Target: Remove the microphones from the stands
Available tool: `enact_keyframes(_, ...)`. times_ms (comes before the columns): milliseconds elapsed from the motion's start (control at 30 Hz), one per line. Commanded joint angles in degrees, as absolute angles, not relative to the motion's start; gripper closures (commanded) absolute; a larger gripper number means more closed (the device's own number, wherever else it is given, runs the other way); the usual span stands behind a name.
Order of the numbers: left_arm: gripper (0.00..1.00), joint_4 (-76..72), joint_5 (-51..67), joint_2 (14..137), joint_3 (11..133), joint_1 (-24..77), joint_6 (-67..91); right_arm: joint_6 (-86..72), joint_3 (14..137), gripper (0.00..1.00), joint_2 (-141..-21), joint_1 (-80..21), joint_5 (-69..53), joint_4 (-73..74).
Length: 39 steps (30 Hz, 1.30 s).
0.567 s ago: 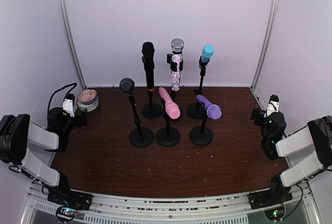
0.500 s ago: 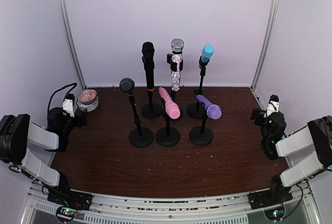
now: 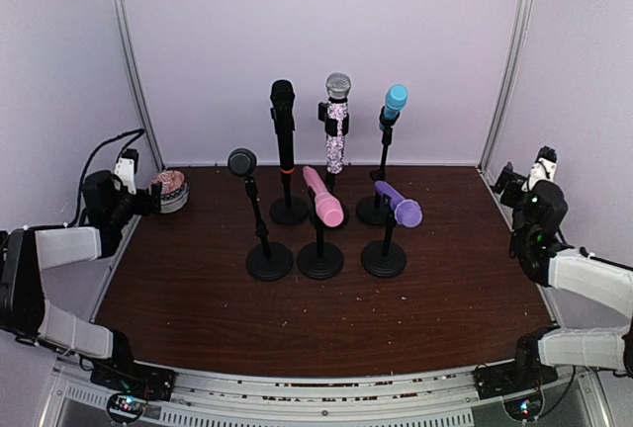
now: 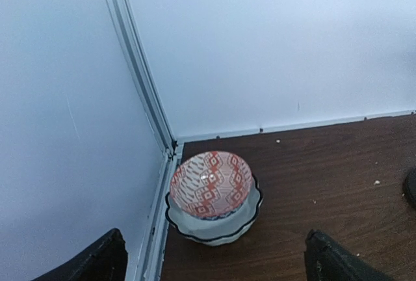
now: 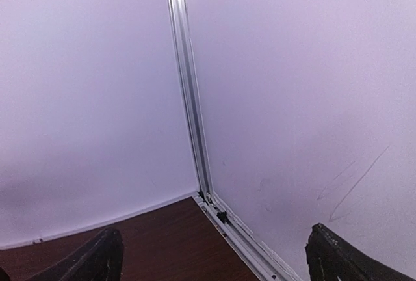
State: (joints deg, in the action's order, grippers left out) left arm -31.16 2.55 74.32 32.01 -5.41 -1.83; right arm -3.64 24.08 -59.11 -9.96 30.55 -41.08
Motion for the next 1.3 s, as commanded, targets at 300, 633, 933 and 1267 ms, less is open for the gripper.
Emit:
enact_keyframes(300,0.02,15.67,25.96,66.13,54.28,-5.43,-6.79,-8.58,44.60,0.00,-44.21,-21.73,19.71,-3.61)
enact_keyframes(633,0.02,23.30,42.31,66.10,57.23,-1.81,-7.83,8.42,52.07,0.00,-52.27,-58.54,34.57,-2.06)
enact_keyframes(933,0.02,24.70,44.42,69.46,58.78,5.49,-9.59,21.58,66.42,0.00,-76.42,-76.91,37.24,-12.58)
enact_keyframes(1267,0.02,24.08,46.57,74.14,62.26,9.80,-10.40,27.08,85.63,0.00,-95.40,-80.10,35.43,-15.61)
